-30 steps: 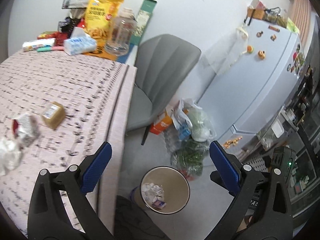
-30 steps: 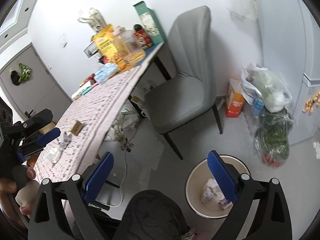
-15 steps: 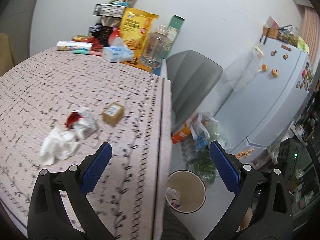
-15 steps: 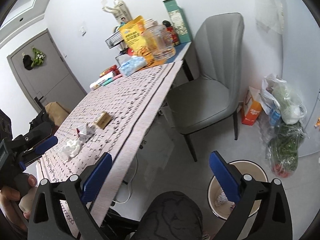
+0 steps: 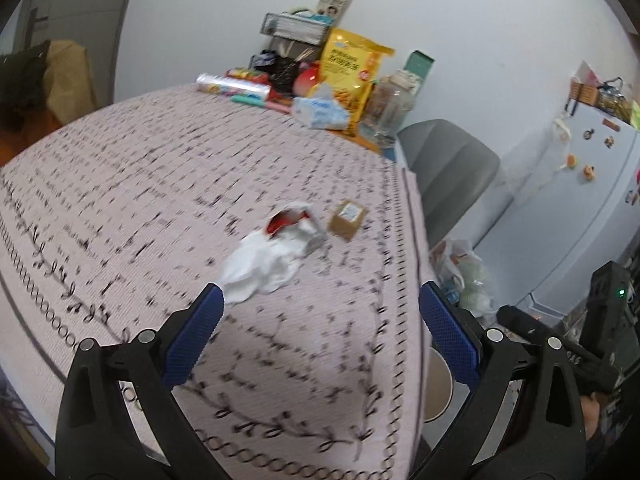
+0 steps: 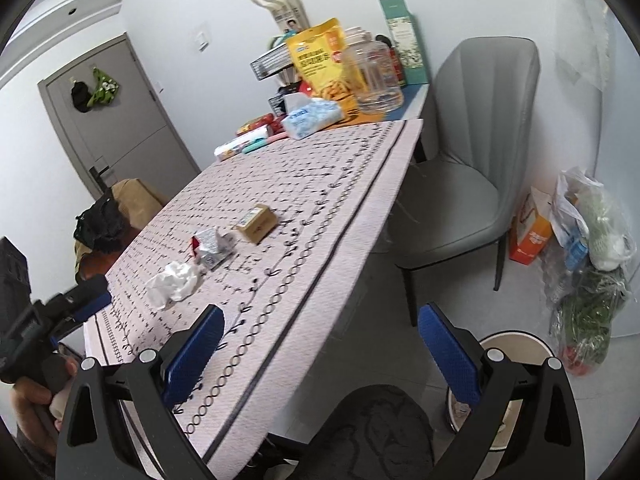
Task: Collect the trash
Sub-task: 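Move both tools back over the white tissue and printed paper on the table, then grasp the crumpled white tissue with the left tool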
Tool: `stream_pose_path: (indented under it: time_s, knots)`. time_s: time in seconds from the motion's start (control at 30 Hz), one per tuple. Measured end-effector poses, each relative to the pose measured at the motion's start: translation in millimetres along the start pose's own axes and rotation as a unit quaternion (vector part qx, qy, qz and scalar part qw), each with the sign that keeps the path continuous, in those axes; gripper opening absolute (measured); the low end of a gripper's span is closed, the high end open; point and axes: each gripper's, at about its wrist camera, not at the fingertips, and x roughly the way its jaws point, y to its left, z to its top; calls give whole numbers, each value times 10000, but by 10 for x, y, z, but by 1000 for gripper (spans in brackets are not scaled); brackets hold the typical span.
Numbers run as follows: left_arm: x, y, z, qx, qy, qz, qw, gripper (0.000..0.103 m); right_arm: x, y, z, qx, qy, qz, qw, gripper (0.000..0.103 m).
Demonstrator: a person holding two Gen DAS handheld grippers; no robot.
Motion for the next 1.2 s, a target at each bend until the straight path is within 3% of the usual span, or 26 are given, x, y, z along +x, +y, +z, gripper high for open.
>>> stream_pose_path:
  time_s: [0.5,0.7,0.77,0.8,0.9,0.93,1.03,1.13,1.2]
  knots:
    - [482,233,88,-92,319,436,9985,96,146,99,-36,-185,58,61,9998,95]
    - [715,235,179,-71,386,580,9975,85,274,133,5,-240,152,51,9996,94]
    - [764,240,184,-57,419,604,9973,79,317,174,31,-300,165,47,9994,94]
    - [800,253,184,-67,470,622,9969,71,340,199,47,-331,170,43,9993,94]
    - [875,363,165,-303,678,553,9957,29,404,265,94,-375,204,52,9991,92]
    - [875,391,163,-348,675,534,9957,23,424,294,112,-402,218,57,9989,92]
    - [775,452,157,-342,518,644,9960,13,489,407,181,-546,234,104,9982,90]
    - [693,537,176,-436,443,647,9960,12,604,561,259,-734,319,249,9965,85]
    - [608,607,183,-513,347,680,9958,12,694,654,300,-827,424,352,9951,77]
